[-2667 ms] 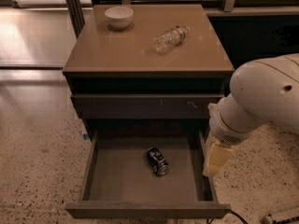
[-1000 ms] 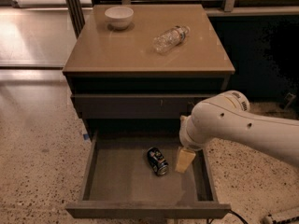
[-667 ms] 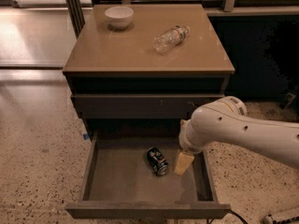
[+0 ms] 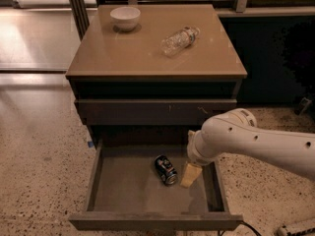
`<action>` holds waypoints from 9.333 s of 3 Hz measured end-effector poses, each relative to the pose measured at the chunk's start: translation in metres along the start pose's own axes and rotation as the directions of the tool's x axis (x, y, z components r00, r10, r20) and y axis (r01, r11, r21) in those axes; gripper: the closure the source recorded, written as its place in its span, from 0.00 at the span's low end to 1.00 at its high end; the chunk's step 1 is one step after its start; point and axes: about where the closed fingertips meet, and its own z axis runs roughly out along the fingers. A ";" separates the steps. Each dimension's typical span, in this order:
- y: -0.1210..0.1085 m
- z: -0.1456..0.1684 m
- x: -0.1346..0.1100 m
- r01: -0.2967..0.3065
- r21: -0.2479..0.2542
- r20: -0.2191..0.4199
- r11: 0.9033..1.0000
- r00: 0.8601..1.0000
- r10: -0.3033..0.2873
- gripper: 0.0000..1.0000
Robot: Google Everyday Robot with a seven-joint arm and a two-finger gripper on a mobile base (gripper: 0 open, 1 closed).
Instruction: Pick pepsi can from middle drawer and place on counter
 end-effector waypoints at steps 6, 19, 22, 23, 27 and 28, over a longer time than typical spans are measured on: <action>0.032 0.168 -0.017 0.051 -0.088 0.075 0.995 0.996 -0.044 0.00; 0.068 0.060 -0.089 0.298 -0.011 0.244 0.955 0.927 -0.286 1.00; 0.035 -0.097 -0.162 0.414 0.206 0.157 0.887 0.880 -0.447 1.00; 0.012 -0.131 -0.170 0.330 0.205 0.324 0.922 0.866 -0.382 1.00; -0.102 -0.235 -0.183 0.324 0.403 0.505 0.856 0.701 -0.503 1.00; -0.118 -0.243 -0.191 0.349 0.422 0.500 0.837 0.680 -0.536 1.00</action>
Offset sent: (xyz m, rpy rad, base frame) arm 0.0064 0.0434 -0.1222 0.0317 0.0812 0.0510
